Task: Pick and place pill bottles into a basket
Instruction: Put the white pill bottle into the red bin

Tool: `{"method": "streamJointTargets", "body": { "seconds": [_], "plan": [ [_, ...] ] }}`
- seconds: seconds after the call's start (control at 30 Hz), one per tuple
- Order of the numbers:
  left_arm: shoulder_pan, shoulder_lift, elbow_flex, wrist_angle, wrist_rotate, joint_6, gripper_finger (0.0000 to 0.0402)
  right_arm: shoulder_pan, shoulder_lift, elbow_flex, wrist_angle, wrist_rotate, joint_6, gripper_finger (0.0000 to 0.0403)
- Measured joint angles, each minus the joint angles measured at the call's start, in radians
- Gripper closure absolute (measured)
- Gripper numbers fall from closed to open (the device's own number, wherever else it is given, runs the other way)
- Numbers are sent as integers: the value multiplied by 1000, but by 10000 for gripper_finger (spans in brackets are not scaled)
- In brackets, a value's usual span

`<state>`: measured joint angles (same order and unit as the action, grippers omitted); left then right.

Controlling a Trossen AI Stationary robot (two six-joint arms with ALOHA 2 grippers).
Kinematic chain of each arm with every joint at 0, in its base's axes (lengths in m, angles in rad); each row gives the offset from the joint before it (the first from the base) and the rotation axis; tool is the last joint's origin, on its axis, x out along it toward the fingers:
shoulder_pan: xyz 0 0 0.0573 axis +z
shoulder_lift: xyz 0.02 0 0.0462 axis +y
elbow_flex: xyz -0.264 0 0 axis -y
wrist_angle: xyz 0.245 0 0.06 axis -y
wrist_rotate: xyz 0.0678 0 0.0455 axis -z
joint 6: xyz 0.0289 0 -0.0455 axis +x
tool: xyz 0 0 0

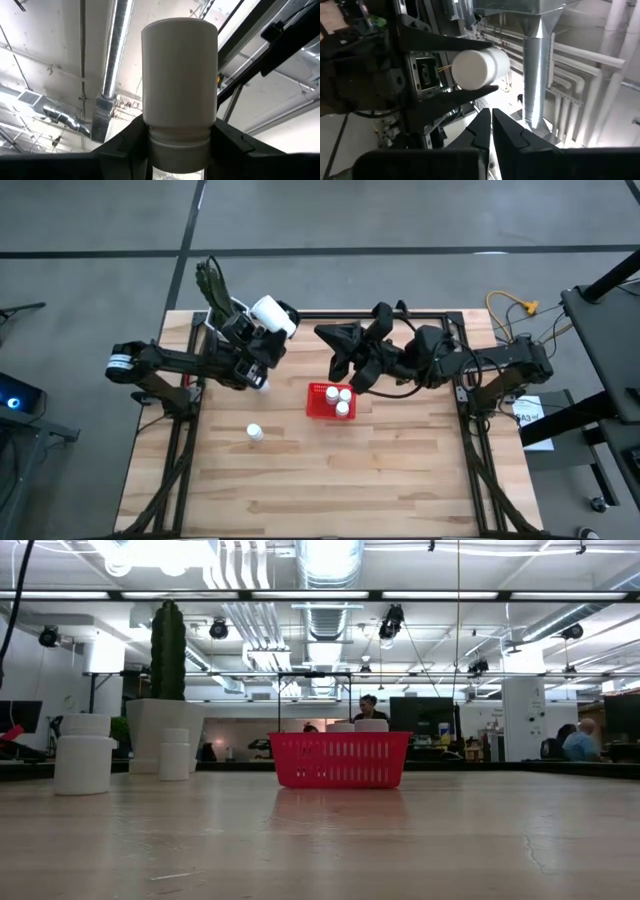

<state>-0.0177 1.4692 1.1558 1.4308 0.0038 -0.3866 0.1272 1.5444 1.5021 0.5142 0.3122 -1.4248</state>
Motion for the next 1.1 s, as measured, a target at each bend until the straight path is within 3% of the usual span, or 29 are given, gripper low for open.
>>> {"method": "streamJointTargets", "body": {
  "seconds": [0.57, 1.1],
  "plan": [
    [3, -17, 0, -81, 29, 0, 259, 13, -23, -1, -159, -26, 8, 383],
    [5, -27, 1, -142, 44, 0, 259, 24, -25, -1, -161, 5, -25, 206]
  ]
}}
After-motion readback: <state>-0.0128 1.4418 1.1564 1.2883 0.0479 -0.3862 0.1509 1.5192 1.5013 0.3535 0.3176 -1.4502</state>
